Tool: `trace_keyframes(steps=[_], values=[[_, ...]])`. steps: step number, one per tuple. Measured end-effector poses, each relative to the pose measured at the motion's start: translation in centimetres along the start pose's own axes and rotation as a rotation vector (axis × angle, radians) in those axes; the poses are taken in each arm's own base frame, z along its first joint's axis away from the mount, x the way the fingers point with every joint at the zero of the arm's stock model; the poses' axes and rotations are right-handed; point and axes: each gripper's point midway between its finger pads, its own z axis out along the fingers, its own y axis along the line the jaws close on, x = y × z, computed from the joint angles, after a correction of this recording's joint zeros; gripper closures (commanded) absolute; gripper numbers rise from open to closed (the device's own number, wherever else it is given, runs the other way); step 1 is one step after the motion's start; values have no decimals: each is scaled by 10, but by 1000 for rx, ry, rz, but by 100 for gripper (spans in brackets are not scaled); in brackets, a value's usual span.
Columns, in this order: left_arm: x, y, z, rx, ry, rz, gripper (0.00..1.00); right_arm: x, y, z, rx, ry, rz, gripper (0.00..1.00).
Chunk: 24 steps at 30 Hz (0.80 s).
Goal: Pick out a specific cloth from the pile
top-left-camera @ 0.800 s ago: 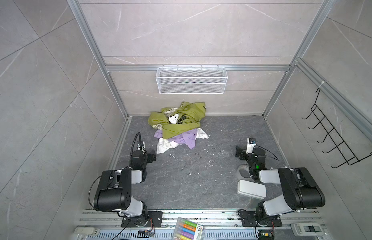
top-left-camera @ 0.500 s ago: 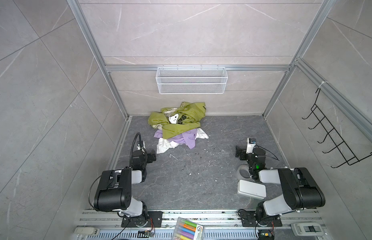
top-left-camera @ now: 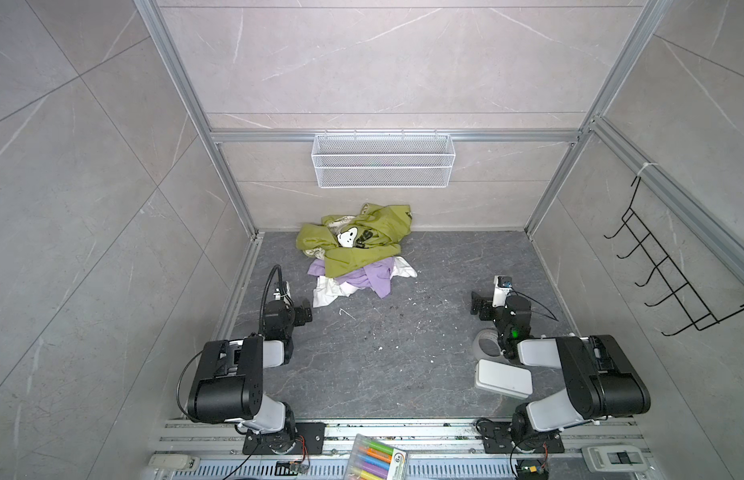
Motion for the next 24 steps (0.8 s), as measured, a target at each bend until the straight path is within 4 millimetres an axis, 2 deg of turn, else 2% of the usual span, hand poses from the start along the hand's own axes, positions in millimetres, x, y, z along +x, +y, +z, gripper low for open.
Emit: trace_keyframes(steps=[24], values=[[0, 0, 0, 0, 0, 0, 0, 0, 0, 0, -8, 0, 3, 0]])
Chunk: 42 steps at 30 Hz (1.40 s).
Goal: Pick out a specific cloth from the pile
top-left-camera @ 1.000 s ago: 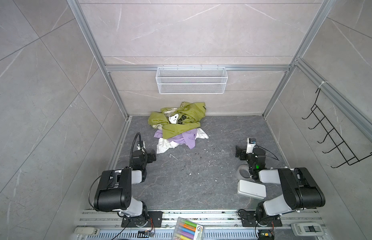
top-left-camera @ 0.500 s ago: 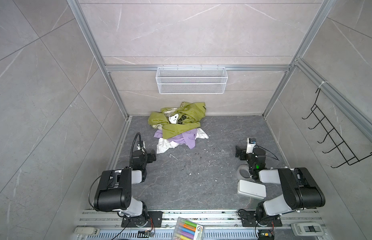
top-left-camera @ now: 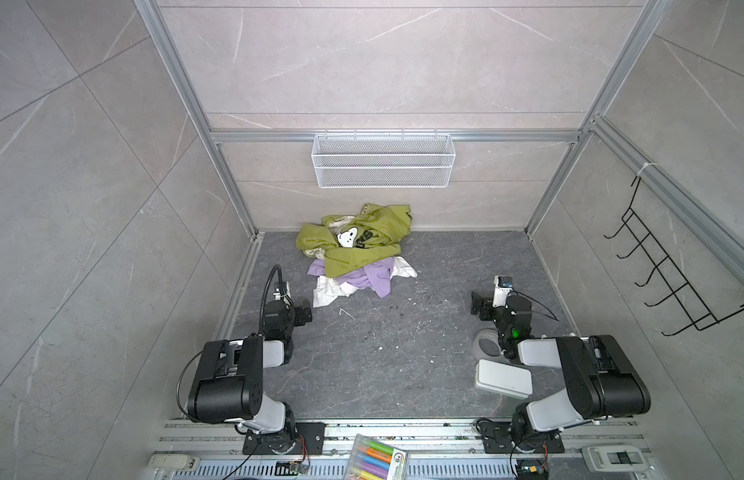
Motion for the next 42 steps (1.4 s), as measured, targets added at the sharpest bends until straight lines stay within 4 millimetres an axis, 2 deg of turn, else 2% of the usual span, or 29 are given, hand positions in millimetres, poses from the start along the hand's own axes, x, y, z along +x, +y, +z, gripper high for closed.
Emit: trace_keyframes(steps=[24, 28, 30, 32, 37, 39, 42], values=[[0, -1, 0, 0, 0, 1, 0, -1, -1, 0, 24, -3, -5, 0], [-2, -2, 0, -29, -7, 14, 0, -8, 2, -7, 67, -8, -21, 0], [-4, -3, -2, -40, -10, 20, 0, -18, 5, -10, 85, 8, -31, 0], [-8, -3, -7, -53, -2, 26, 0, -37, 7, -10, 101, 9, -24, 0], [-41, -3, -13, -89, 3, 1, 0, -87, 10, -10, 114, 0, 75, 0], [-52, -4, -14, -100, 17, -22, 0, -96, 15, -9, 99, 16, 121, 0], [-59, -7, -18, -110, 64, -52, 0, -98, 32, -8, 55, 57, 169, 0]])
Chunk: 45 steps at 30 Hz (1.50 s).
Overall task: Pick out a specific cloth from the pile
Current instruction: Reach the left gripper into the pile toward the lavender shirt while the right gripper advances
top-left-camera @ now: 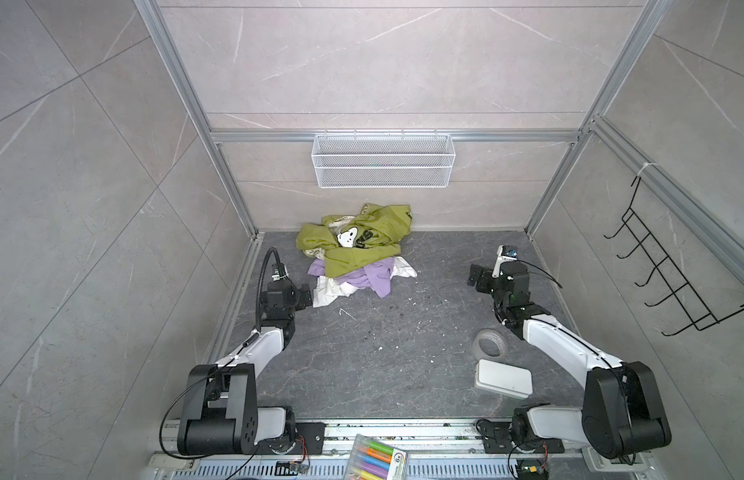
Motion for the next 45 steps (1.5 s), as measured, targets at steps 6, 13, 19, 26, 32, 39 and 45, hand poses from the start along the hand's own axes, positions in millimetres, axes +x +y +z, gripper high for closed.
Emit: trace_keyframes(steps=[6, 13, 19, 26, 32, 39, 45], values=[[-8, -21, -16, 63, 99, -73, 1, 24, 48, -1, -97, 103, -15, 0], [-6, -95, -45, 207, 175, -46, 2, 36, 86, -10, -187, 136, -36, 0], [9, -152, -65, 317, 240, -30, 6, 52, 102, -7, -225, 174, -51, 0], [23, -201, -63, 372, 322, -21, 7, 62, 106, 0, -230, 194, -59, 0], [32, -240, -50, 410, 392, -20, 12, 54, 110, 1, -246, 162, -51, 0], [46, -257, -26, 377, 461, -41, 14, 52, 111, 1, -252, 154, -57, 0], [47, -270, -10, 367, 473, -58, 14, 57, 112, 6, -250, 158, -69, 0]])
